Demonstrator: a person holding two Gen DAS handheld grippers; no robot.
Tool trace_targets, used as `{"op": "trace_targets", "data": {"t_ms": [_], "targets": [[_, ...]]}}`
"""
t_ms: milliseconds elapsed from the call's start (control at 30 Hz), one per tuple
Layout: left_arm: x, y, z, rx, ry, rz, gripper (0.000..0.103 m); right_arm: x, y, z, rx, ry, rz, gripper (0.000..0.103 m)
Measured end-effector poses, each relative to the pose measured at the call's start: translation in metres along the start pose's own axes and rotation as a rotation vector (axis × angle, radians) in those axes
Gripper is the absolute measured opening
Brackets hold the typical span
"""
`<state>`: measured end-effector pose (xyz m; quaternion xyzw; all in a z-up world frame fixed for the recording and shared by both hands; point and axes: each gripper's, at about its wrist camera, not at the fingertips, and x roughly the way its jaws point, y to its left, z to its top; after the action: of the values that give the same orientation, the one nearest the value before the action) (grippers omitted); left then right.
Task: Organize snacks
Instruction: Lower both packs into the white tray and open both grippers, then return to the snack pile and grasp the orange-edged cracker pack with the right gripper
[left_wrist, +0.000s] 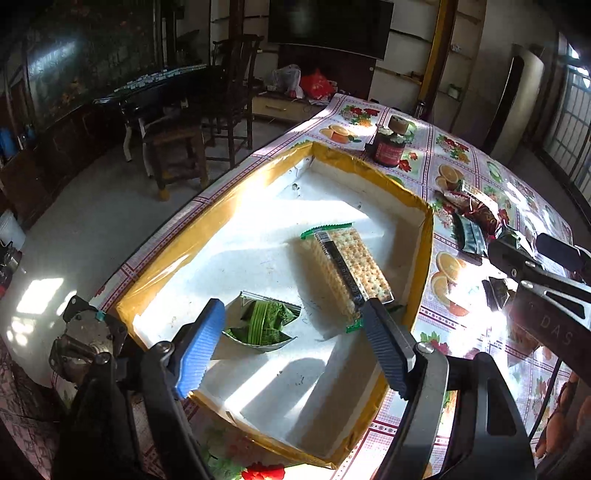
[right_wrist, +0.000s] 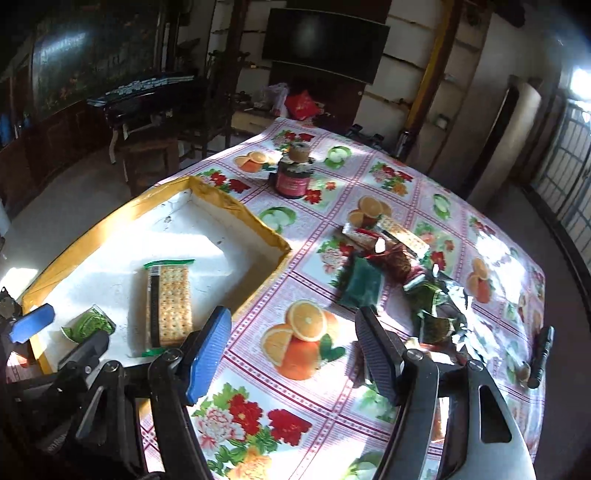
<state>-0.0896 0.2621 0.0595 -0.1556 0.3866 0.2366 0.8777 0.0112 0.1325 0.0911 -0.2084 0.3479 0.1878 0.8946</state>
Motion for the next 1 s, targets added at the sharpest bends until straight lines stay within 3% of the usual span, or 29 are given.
{"op": "trace_targets", "data": {"t_ms": [133,333,1000], "targets": [[-0.012,-0.012,0.001,-0.006,-0.061,0.072,0.099,-0.009,-0.032,-0.008,0.05,-0.006,-0.078,0.07],[-0.01,-0.026,-0.002,0.014,-0.044,0.107,0.099,-0.022,-0.072,-0.018,0.077,-0.025,-0.189,0.071],[-0.038,-0.083,-0.008,0.106,-0.083,0.052,0.099,-0.038,-0.13,-0.05,0.145,-0.024,-0.182,0.072]]}}
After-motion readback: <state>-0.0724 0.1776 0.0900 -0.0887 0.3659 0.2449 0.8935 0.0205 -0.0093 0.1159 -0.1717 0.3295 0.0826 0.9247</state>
